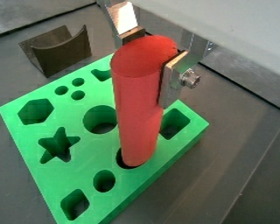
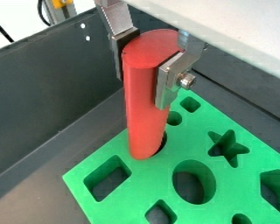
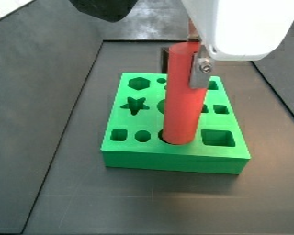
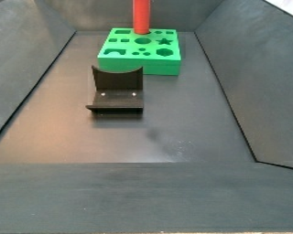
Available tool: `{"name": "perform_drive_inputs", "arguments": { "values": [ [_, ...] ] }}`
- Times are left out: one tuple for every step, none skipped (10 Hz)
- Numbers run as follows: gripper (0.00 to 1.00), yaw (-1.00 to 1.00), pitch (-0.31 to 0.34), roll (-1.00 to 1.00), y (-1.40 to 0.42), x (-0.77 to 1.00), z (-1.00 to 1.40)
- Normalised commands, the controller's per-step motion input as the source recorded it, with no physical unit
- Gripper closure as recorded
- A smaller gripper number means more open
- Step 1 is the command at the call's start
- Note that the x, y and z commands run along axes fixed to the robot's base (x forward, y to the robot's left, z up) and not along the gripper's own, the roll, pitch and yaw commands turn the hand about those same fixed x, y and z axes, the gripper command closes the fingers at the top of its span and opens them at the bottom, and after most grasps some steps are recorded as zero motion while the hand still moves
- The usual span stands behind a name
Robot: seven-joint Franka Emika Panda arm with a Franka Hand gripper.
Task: Pick up the oval object. Move up. Place the oval object on the fixture. Regrasp the oval object. Move to above the board. Insert the oval object.
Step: Insert the oval object.
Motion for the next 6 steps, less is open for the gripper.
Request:
{"name": "perform_drive_inputs", "arguments": {
  "values": [
    [1.00, -0.06, 0.003, 0.08, 0.09, -0.25, -0.19],
    [1.00, -0.02, 0.013, 0.09, 0.10, -0.18, -0.18],
    [1.00, -0.35, 0.014, 0.07, 0.00, 0.00, -0.35],
    [1.00, -0.51, 0.057, 0.12, 0.00, 0.00, -0.53],
    [1.00, -0.40, 0.000, 0.16, -0.03, 0.16, -0.98],
    [1.00, -0.33, 0.000, 0.08, -0.14, 0.34, -1.00]
  ]
}}
